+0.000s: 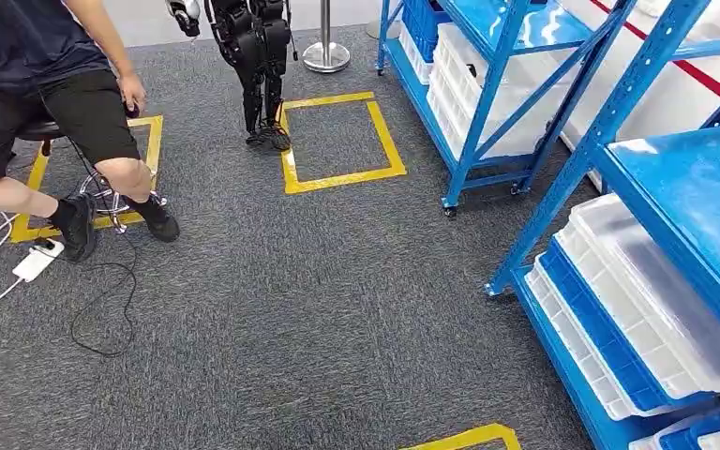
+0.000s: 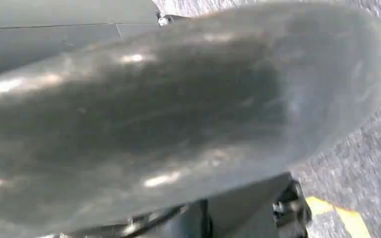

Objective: Take the parts from the cabinet and place them on the table.

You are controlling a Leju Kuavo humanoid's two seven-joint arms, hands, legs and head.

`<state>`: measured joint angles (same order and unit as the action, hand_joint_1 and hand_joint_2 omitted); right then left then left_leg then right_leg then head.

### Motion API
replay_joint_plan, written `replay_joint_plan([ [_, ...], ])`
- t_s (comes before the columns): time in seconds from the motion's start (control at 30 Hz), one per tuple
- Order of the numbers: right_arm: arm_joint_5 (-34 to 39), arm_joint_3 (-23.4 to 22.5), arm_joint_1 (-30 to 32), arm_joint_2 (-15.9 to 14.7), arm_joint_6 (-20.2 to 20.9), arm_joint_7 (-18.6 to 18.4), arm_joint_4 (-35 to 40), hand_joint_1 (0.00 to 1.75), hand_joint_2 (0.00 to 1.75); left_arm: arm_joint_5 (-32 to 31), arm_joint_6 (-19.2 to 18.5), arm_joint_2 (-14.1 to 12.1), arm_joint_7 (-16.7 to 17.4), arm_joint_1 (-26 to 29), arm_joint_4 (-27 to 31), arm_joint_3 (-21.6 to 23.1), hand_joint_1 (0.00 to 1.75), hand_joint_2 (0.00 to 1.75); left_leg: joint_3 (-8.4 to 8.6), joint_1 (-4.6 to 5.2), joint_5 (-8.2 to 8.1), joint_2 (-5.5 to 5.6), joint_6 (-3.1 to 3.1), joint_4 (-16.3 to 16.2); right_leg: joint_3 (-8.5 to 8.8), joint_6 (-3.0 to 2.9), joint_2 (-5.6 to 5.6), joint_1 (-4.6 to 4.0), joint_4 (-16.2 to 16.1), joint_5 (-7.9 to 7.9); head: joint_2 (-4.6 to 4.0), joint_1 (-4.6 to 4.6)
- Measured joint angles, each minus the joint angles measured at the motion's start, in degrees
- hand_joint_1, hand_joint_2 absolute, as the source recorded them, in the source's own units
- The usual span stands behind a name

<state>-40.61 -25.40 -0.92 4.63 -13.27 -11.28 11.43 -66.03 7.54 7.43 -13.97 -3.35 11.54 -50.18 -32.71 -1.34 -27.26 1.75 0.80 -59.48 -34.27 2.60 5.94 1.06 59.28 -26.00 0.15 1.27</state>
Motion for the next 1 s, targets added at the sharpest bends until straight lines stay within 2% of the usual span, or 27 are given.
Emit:
replay_joint_plan([
  [0.03, 0.0, -0.02, -0.12, 0.07, 0.0, 0.0, 0.0, 0.0, 0.0, 0.0, 0.04, 0.02, -0.04, 0.01, 0.02, 0.0, 0.0, 0.0, -0.05, 0.14, -0.03, -0.56, 0.53, 0.06, -1.47, -0.33, -2.88, -0.31, 2.56, -1.52, 0.0, -0.17],
  [0.07, -0.02, -0.02, -0.33, 0.13, 0.0, 0.0, 0.0, 0.0, 0.0, 0.0, 0.04, 0.0, -0.04, 0.05, 0.0, 0.0, 0.0, 0.0, -0.12, 0.32, -0.05, -1.31, 0.8, 0.06, -3.63, -0.7, -4.24, -0.32, 6.63, -3.48, 0.0, -0.26],
  [0.13, -0.15, -0.07, -0.47, 0.15, 0.0, 0.0, 0.0, 0.0, 0.0, 0.0, 0.04, 0.0, 0.0, 0.19, 0.0, 0.0, 0.0, 0.0, -0.24, 0.6, -0.17, -3.06, 0.97, 0.06, -8.21, -1.01, -5.21, -0.23, 15.5, -6.77, 0.0, -0.17],
  [0.17, -0.17, -0.11, -0.43, 0.13, 0.0, 0.0, 0.0, 0.0, 0.0, 0.0, 0.04, -0.02, 0.07, 0.19, 0.0, 0.0, 0.0, 0.0, -0.25, 0.65, -0.17, -3.8, 0.97, 0.06, -9.14, -0.69, -5.33, -0.23, 17.32, -6.99, 0.0, -0.22],
  [0.2, -0.2, -0.18, -0.29, 0.13, 0.0, 0.0, 0.0, 0.0, 0.0, 0.0, 0.02, -0.02, 0.09, 0.15, 0.0, 0.0, 0.0, 0.0, -0.24, 0.66, -0.21, -4.56, 0.93, 0.06, -8.43, -0.16, -5.41, -0.22, 16.02, -6.18, 0.0, -0.2],
  [0.23, -0.3, -0.24, -0.17, 0.11, 0.0, -0.02, 0.0, 0.0, 0.0, 0.0, 0.02, 0.0, 0.09, 0.14, 0.0, 0.0, 0.0, 0.0, -0.22, 0.65, -0.23, -5.23, 0.89, 0.06, -6.31, 0.42, -5.68, -0.2, 12.03, -4.59, 0.0, -0.28],
  [0.27, -0.37, -0.28, -0.16, 0.04, -0.02, -0.02, 0.0, 0.0, 0.0, 0.0, 0.02, 0.0, 0.09, 0.13, 0.0, 0.0, 0.0, 0.0, -0.17, 0.65, -0.31, -5.84, 0.77, 0.06, -3.36, 0.89, -6.62, -0.2, 6.75, -2.84, 0.0, -0.22],
  [0.3, -0.44, -0.33, -0.26, 0.04, -0.04, -0.04, 0.0, 0.0, 0.0, 0.0, 0.02, 0.02, 0.09, 0.12, 0.02, 0.0, 0.0, 0.0, -0.01, 0.69, -0.38, -6.38, 0.63, 0.03, -0.21, 1.11, -8.59, -0.22, 1.45, -1.47, 0.0, -0.28],
  [0.33, -0.5, -0.35, -0.47, 0.18, -0.04, -0.02, 0.0, 0.0, 0.0, 0.0, 0.07, -0.04, 0.09, 0.11, 0.07, 0.0, 0.0, 0.0, 0.24, 1.27, -0.65, -6.87, 0.26, -0.01, 0.65, 0.46, -11.93, -0.39, -0.41, -1.09, 0.0, -0.18],
  [0.37, -0.5, -0.39, -0.69, 0.15, -0.11, -0.04, 0.0, 0.0, 0.0, 0.0, 0.13, 0.0, 0.02, 0.21, 0.02, -0.02, 0.0, 0.0, 0.51, 1.29, -1.02, -7.51, -0.29, 0.02, 1.05, 0.17, -11.53, -0.54, -0.77, -0.72, 0.0, 0.0],
  [0.4, -0.5, -0.46, -0.78, 0.22, -0.11, -0.02, 0.0, 0.0, 0.0, 0.0, 0.15, -0.02, 0.04, 0.18, 0.02, -0.07, 0.0, 0.0, 0.9, 1.18, -1.04, -8.05, -0.64, 0.15, 0.52, -0.31, -10.6, -0.73, -0.65, -0.69, 0.0, 0.2],
  [0.47, -0.39, -0.83, -0.67, 0.17, -0.11, -0.02, 0.0, 0.0, 0.0, 0.0, 0.15, 0.04, 0.02, -0.01, 0.04, -0.22, 0.0, 0.0, 1.61, 1.03, -1.21, -9.55, -1.35, 0.64, 0.47, -1.07, -9.18, -0.97, -0.94, -0.33, 0.0, 0.04],
  [0.5, -0.33, -0.85, -0.75, 0.17, -0.13, -0.02, 0.0, 0.0, 0.0, 0.0, 0.17, 0.15, 0.0, -0.02, 0.04, -0.26, 0.0, 0.0, 1.65, 0.61, -1.58, -8.57, -1.88, 0.19, 1.48, -1.68, -8.31, 0.18, -1.46, 0.26, 0.0, 0.11],
  [0.53, -0.33, -0.85, -0.59, 0.17, -0.15, -0.02, 0.0, 0.0, 0.0, 0.0, 0.17, 0.13, 0.0, -0.01, 0.04, -0.44, 0.0, 0.0, 1.16, 0.53, -2.99, -5.18, -2.03, -1.61, 1.69, -1.79, -7.6, 0.22, -1.46, 0.31, 0.0, 0.39],
  [0.57, -0.31, -0.94, -0.55, 0.07, -0.26, -0.02, 0.0, 0.0, 0.0, 0.0, 0.17, 0.15, 0.02, 0.05, 0.02, -0.5, 0.0, 0.0, -0.52, 0.48, -5.49, -3.2, -2.04, -5.39, 1.72, -2.23, -7.04, 0.24, -1.44, 0.39, 0.0, 0.55],
  [0.6, -0.33, -0.96, -0.59, 0.07, -0.31, -0.02, 0.0, 0.0, 0.0, 0.0, 0.17, 0.15, 0.04, 0.15, 0.02, -0.55, 0.0, 0.0, -2.69, 0.5, -7.84, -2.2, -2.11, -10.01, 1.73, -2.46, -6.29, 0.16, -1.44, 0.35, 0.0, 0.57],
  [0.63, -0.31, -0.98, -0.66, 0.11, -0.33, -0.02, 0.0, 0.0, 0.0, 0.0, 0.2, 0.15, 0.07, 0.23, 0.02, -0.57, 0.0, 0.0, -4.97, 0.51, -9.59, -1.75, -2.19, -14.35, 1.7, -2.5, -5.38, 0.03, -1.41, 0.33, 0.0, 0.5],
  [0.67, -0.31, -1.03, -0.65, 0.15, -0.33, -0.04, 0.0, 0.0, 0.0, 0.0, 0.22, 0.15, 0.09, 0.3, 0.02, -0.59, 0.0, 0.0, -6.62, 0.51, -9.98, -1.57, -2.21, -17.12, 1.74, -2.52, -4.41, -0.08, -1.4, 0.31, 0.0, 0.55],
  [0.7, -0.31, -1.14, -0.58, 0.15, -0.35, -0.04, 0.0, 0.0, 0.0, 0.0, 0.22, 0.2, 0.09, 0.31, 0.02, -0.59, 0.0, 0.0, -6.89, 0.48, -8.78, -1.55, -2.13, -16.84, 1.88, -2.51, -3.35, -0.08, -1.39, 0.29, 0.0, 0.5],
  [0.73, -0.31, -1.2, -0.46, 0.15, -0.35, -0.07, 0.0, 0.0, 0.0, 0.0, 0.24, 0.22, 0.07, 0.28, 0.02, -0.59, 0.0, 0.0, -5.89, 0.43, -6.39, -1.53, -2.08, -14.03, 2.06, -2.51, -2.41, -0.06, -1.35, 0.25, 0.0, 0.55],
  [0.77, -0.31, -1.22, -0.41, 0.15, -0.35, -0.11, 0.0, 0.0, 0.0, 0.0, 0.26, 0.2, 0.07, 0.26, 0.02, -0.59, 0.0, 0.0, -4.03, 0.27, -3.57, -1.32, -2.04, -9.65, 2.28, -2.47, -1.53, 0.01, -1.32, 0.18, 0.0, 0.53],
  [0.8, -0.33, -1.22, -0.42, 0.22, -0.35, -0.15, 0.0, 0.0, 0.0, 0.0, 0.26, 0.2, 0.07, 0.25, 0.02, -0.59, 0.0, 0.0, -1.8, -0.07, -0.78, 0.09, -2.12, -4.55, 2.42, -2.13, -0.65, 0.07, -1.23, -0.03, 0.0, 0.52],
  [0.83, -0.35, -1.22, -0.49, 0.2, -0.35, -0.15, 0.0, 0.0, 0.0, 0.0, 0.26, 0.2, 0.07, 0.34, 0.0, -0.66, 0.0, 0.0, -0.65, -0.49, -0.16, 3.35, -2.22, -1.36, 2.25, -1.82, 0.01, -0.1, -0.98, -0.2, 0.0, 0.52],
  [0.87, -0.42, -1.22, -0.66, 0.15, -0.35, -0.18, 0.0, 0.0, 0.0, 0.0, 0.24, 0.28, 0.07, 0.27, -0.02, -0.7, 0.0, 0.0, -0.35, -0.45, -0.39, 3.3, -1.97, -0.66, 1.78, -1.47, 0.84, -0.4, -0.55, -0.39, 0.0, 0.41],
  [0.9, -0.59, -1.22, -0.64, 0.15, -0.35, -0.17, 0.0, 0.0, 0.0, 0.0, 0.24, 0.26, 0.07, 0.22, -0.02, -0.72, 0.0, 0.0, -0.5, -0.05, -0.33, 2.76, -1.69, -0.68, 1.5, -1.09, 1.16, -0.15, -0.78, -0.17, 0.0, 0.39],
  [0.97, -0.66, -1.25, -0.1, 0.13, -0.35, -0.17, 0.0, 0.0, 0.0, 0.0, 0.24, 0.26, 0.07, 0.03, 0.0, -0.72, 0.0, 0.0, -0.42, 0.37, -0.21, 1.59, -0.73, -0.58, 0.7, -0.25, 2.26, 0.31, -1.32, 0.09, 0.0, 0.5],
  [1.0, -0.68, -1.25, -0.05, 0.07, -0.35, -0.18, 0.0, 0.0, 0.0, 0.02, 0.24, 0.26, 0.07, 0.02, 0.0, -0.72, 0.0, 0.0, -0.3, -0.05, 0.15, 0.8, -0.09, 0.0, 0.67, -0.02, 1.98, 0.11, -0.9, -0.15, 0.0, 0.46],
])
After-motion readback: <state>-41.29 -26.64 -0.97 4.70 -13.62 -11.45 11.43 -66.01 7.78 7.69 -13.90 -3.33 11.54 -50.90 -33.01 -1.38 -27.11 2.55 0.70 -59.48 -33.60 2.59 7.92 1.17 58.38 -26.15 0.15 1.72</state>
